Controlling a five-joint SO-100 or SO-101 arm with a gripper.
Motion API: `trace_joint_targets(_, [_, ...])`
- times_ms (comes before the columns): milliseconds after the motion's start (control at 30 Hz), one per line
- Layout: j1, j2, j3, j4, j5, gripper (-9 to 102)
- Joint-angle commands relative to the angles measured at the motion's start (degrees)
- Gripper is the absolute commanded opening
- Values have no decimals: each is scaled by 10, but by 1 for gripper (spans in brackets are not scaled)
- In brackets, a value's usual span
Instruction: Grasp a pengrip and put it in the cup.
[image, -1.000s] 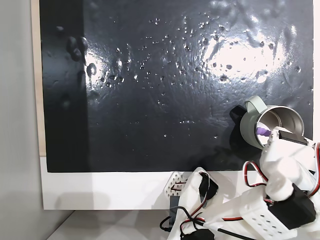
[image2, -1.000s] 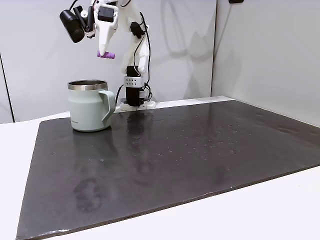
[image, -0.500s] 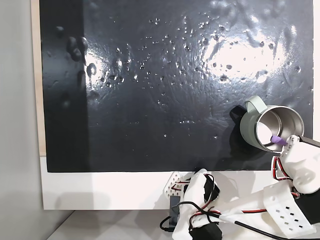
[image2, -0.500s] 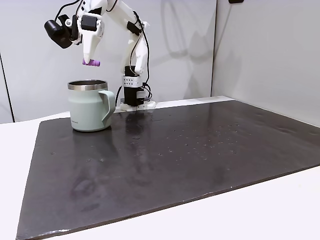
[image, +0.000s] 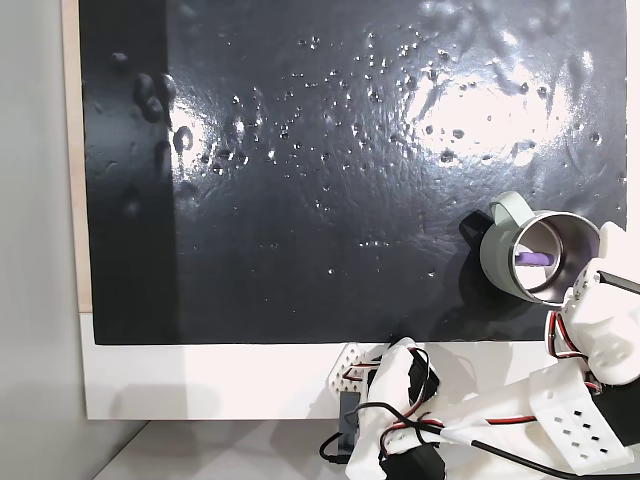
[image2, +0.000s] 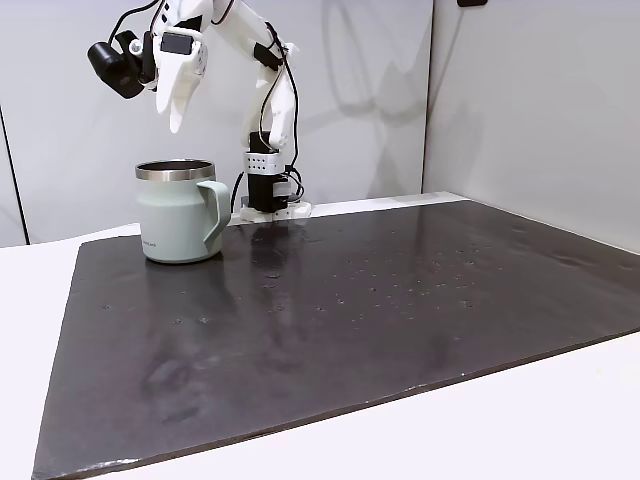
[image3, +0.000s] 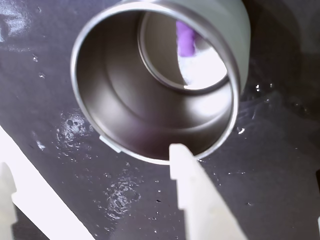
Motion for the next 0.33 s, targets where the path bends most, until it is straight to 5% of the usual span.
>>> trace_joint_targets(0, [7,2,-9,-17,1,32])
trace_joint_targets(300, [5,6,-4,-11,1,30])
